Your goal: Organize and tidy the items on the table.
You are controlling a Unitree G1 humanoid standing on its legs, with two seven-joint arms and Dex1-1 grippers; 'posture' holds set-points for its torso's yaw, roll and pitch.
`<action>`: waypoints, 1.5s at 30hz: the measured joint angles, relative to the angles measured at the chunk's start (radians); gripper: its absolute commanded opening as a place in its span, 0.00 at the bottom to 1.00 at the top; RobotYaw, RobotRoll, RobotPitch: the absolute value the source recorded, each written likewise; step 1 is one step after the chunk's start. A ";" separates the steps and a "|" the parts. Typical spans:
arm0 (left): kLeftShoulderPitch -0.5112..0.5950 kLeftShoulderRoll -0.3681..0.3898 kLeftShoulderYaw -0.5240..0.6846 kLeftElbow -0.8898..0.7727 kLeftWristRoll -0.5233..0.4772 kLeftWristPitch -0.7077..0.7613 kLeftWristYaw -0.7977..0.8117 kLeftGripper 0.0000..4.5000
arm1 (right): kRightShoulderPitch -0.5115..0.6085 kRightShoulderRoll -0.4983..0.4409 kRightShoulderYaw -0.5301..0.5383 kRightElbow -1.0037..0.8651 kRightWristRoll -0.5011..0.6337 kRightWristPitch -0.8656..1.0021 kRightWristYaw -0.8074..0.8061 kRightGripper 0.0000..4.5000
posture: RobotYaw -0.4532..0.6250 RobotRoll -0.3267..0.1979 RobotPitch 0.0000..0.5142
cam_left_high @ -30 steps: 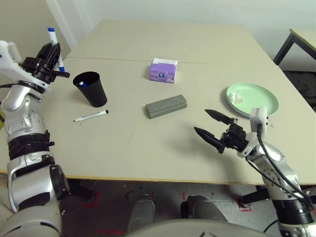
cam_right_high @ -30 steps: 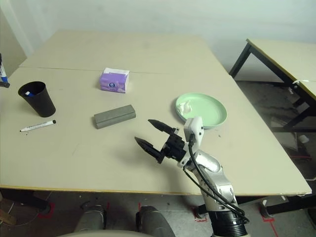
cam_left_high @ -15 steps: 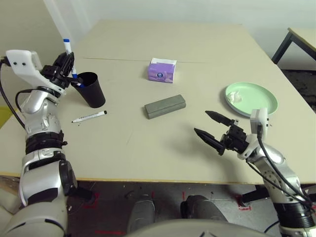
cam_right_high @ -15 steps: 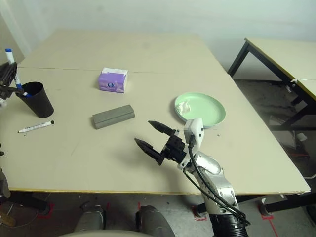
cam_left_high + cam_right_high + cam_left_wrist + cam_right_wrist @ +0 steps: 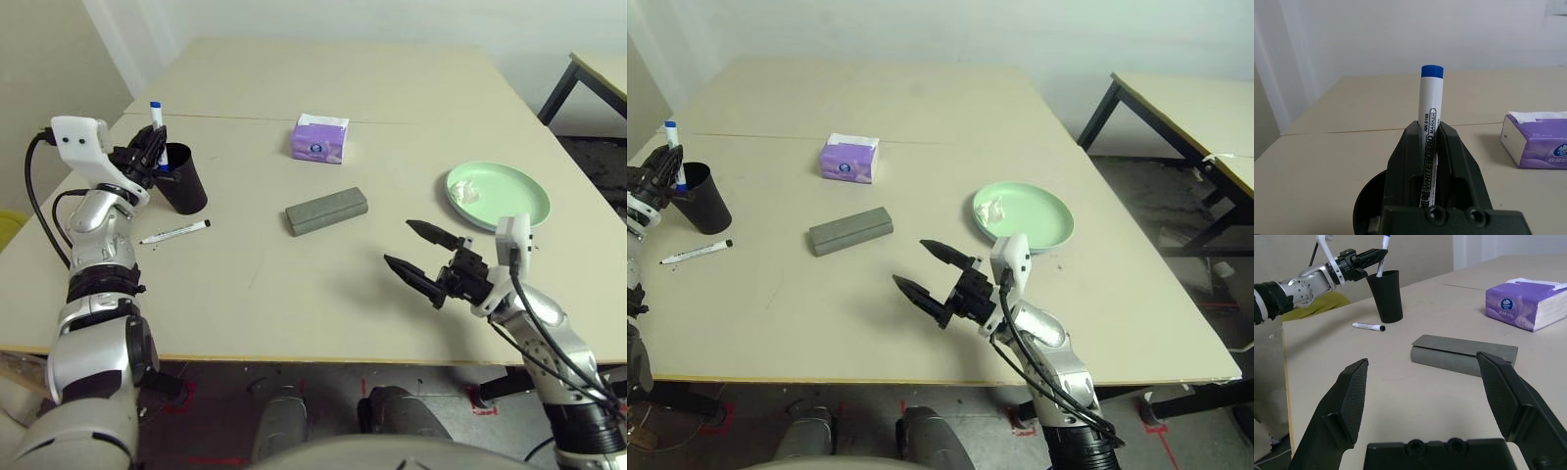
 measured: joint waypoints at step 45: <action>0.717 0.575 0.358 -0.562 -0.291 0.641 -0.648 0.99 | -0.151 -0.011 0.087 0.188 -0.038 -0.096 0.250 1.00 | 0.48 0.62 0.20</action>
